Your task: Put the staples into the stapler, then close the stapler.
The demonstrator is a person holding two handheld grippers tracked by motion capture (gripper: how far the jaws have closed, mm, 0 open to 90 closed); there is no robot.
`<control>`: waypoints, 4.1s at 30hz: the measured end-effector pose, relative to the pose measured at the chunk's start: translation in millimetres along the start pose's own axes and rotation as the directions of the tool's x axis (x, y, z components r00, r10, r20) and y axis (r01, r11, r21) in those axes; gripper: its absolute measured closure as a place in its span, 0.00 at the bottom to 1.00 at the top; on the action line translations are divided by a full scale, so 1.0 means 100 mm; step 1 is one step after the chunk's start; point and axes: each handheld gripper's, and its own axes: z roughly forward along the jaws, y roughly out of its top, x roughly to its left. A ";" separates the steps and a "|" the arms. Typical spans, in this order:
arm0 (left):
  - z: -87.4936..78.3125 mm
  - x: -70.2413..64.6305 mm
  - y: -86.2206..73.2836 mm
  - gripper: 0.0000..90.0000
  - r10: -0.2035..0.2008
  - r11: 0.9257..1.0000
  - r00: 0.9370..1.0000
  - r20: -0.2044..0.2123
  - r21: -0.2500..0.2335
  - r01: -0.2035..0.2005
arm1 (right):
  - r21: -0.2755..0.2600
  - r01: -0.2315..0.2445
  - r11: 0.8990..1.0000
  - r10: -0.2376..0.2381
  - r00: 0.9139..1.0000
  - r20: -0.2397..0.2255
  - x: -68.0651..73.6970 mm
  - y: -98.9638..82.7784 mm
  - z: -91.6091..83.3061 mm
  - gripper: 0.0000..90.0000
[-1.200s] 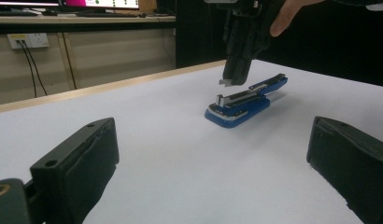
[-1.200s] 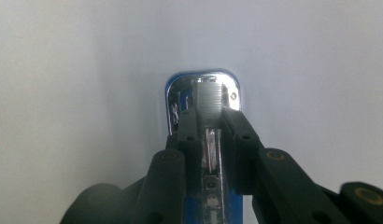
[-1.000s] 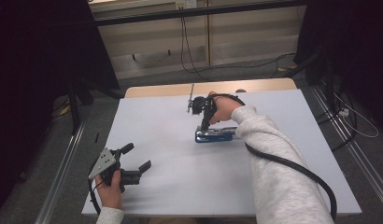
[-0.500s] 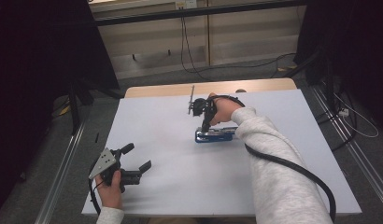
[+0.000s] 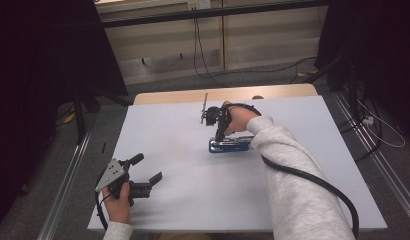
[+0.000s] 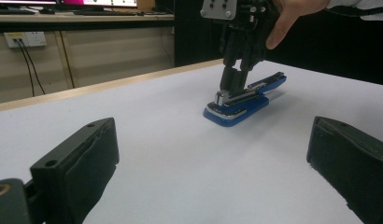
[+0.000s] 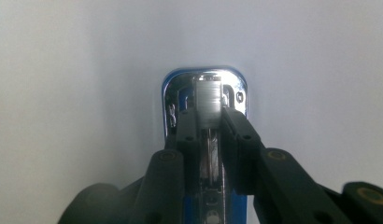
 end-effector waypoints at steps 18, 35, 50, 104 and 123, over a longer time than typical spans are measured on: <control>0.10 -0.05 0.04 0.02 -0.029 0.999 1.000 0.011 0.040 0.029 | -0.236 -0.145 0.961 0.150 0.989 0.004 0.07 -0.49 -0.17 0.53; 0.37 -0.14 0.08 0.02 -0.039 0.991 0.998 0.054 0.126 0.031 | -0.357 -0.276 0.893 0.301 0.954 0.014 0.17 -1.00 -0.26 0.27; 0.67 -0.17 0.14 0.02 -0.063 0.985 0.995 0.080 0.167 0.048 | -0.403 -0.343 0.848 0.401 0.914 0.065 0.36 -1.42 -0.25 0.12; 1.71 -0.16 0.15 0.77 -0.126 0.934 0.992 0.017 0.338 0.113 | -0.601 -0.533 0.596 0.755 0.627 0.192 0.74 -2.55 -0.21 0.80; 1.98 -0.20 0.06 1.00 -0.137 0.889 0.991 0.000 0.440 0.123 | -0.513 -0.529 0.676 0.703 0.673 0.231 0.69 -2.32 0.05 1.00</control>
